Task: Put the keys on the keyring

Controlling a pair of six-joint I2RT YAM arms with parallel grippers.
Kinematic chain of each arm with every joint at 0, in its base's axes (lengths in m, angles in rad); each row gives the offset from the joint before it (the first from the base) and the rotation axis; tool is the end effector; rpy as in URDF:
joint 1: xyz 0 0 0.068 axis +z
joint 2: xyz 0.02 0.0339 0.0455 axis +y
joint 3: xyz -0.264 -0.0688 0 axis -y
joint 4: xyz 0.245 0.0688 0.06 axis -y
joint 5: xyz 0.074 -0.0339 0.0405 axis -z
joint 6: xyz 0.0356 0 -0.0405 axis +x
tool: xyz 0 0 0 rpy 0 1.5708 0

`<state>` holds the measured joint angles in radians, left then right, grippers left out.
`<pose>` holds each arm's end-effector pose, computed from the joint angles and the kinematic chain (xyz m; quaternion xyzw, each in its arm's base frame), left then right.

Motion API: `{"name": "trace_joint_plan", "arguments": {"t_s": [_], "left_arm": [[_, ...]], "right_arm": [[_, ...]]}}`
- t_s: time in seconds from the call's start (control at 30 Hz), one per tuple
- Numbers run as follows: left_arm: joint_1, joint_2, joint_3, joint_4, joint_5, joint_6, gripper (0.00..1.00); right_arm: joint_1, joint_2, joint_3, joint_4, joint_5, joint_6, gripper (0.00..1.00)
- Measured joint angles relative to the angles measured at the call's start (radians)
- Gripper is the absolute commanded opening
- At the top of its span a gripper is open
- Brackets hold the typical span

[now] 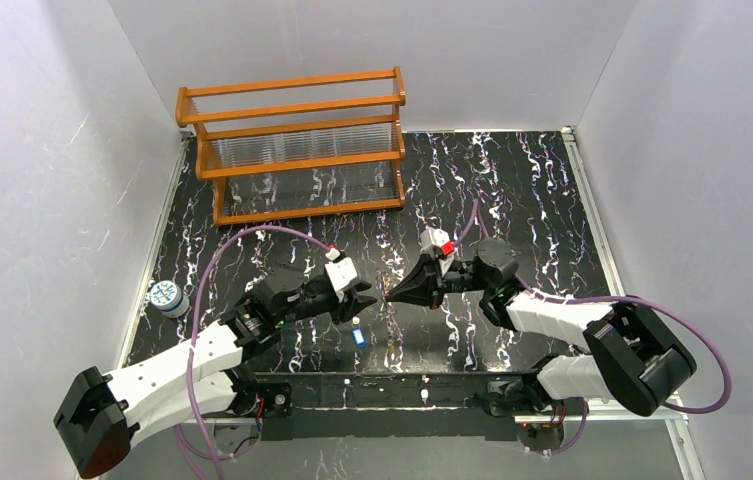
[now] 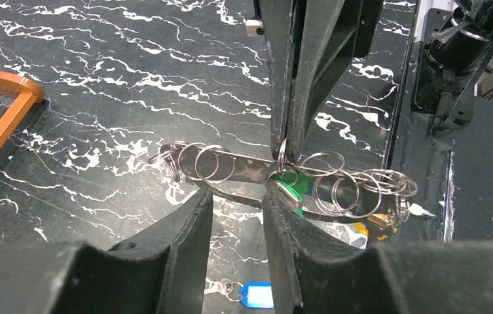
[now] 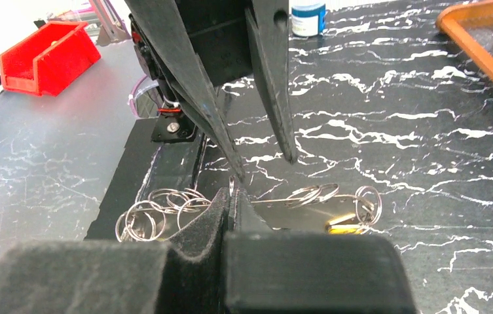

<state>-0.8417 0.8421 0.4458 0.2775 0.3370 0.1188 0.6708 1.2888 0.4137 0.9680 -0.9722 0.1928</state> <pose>0.1246 -0.1572 0.2585 0.4394 0.6024 -0.3488 0.5678 0.1723 0.1743 0.2262 -0.4765 0.4968 0.5593 0.4619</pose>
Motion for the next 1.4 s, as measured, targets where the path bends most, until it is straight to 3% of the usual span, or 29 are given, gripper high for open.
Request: {"name": "trace_joint_plan", "arguments": {"t_s": [0.3,0.47,0.57,0.87,1.0,1.2,1.4], "left_arm": [[0.0,0.074,-0.052,0.21,0.06,-0.079,0.34],[0.0,0.101,-0.063,0.267,0.081,-0.098,0.44],[0.0,0.095,-0.071,0.272,0.059,-0.105,0.51],[0.0,-0.006,-0.09,0.138,-0.188,-0.1,0.71],[0.0,-0.019,-0.09,0.083,-0.291,-0.104,0.98],[0.0,-0.008,-0.086,0.031,-0.412,-0.16,0.98],[0.0,0.058,-0.031,-0.031,-0.489,-0.237,0.98]], "right_arm": [[0.0,-0.001,-0.005,0.129,-0.005,0.083,0.01],[0.0,-0.008,-0.005,0.119,0.001,0.085,0.01],[0.0,-0.051,-0.005,0.016,0.026,0.031,0.01],[0.003,-0.2,-0.005,-0.42,0.216,-0.204,0.01],[0.003,-0.21,-0.005,-0.519,0.269,-0.246,0.01],[0.003,-0.19,-0.005,-0.586,0.341,-0.261,0.01],[0.005,0.002,0.094,-0.586,0.368,-0.262,0.04]]}}
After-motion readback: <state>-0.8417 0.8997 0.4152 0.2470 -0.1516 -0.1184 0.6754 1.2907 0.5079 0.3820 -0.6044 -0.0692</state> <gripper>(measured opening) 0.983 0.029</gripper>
